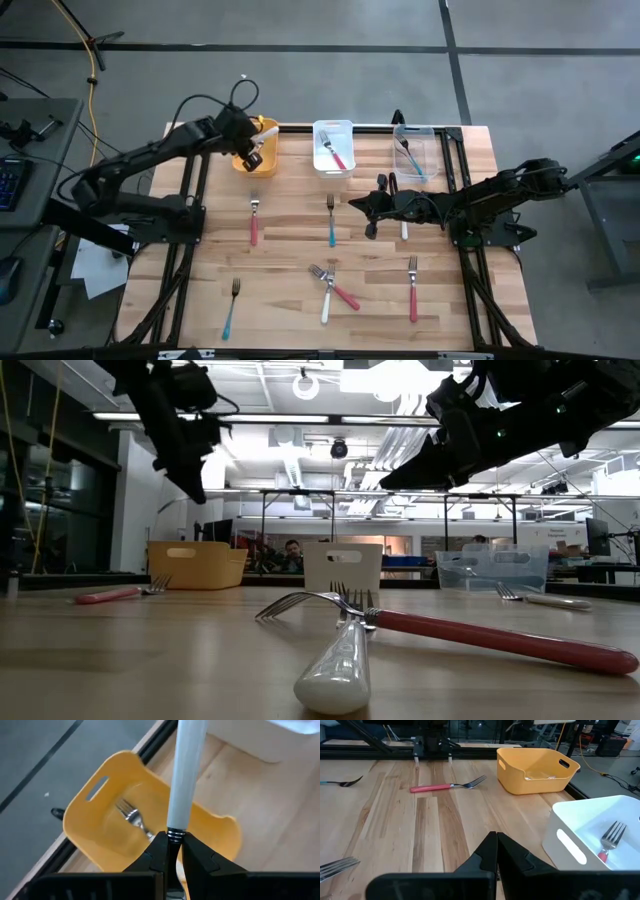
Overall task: Sort silverware by color (type)
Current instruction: Put the bottom left white fork into the yellow bin, then put the bottom left pink fork into the white bin
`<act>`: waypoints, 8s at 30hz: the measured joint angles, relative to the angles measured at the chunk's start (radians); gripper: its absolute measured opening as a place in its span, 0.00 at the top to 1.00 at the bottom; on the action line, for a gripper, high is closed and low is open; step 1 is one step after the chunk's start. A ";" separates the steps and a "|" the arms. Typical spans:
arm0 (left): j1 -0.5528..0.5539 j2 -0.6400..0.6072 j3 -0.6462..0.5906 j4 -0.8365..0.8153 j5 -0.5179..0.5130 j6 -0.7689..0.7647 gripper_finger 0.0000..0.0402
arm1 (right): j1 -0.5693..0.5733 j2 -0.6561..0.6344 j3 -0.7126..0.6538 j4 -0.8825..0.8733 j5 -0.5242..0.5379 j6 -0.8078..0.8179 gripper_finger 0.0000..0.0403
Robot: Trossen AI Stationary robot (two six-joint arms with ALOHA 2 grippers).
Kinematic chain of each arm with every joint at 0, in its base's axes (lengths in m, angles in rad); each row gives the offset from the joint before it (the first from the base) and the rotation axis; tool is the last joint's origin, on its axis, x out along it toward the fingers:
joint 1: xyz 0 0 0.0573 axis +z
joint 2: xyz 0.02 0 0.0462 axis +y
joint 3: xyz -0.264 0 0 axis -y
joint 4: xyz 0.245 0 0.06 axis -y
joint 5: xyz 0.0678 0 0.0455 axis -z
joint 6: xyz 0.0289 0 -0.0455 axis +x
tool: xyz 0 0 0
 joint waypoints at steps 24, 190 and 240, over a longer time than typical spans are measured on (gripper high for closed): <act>0.056 0.165 0.000 0.291 0.127 0.077 0.94 | -0.150 0.000 0.000 0.062 0.000 -0.014 1.00; -0.346 0.059 -0.548 1.230 0.274 0.112 0.90 | 0.346 0.683 0.860 -0.977 -0.089 0.781 0.74; -0.345 0.059 -0.548 1.235 0.273 0.087 0.90 | -0.588 0.641 1.212 -1.210 -0.289 0.228 0.98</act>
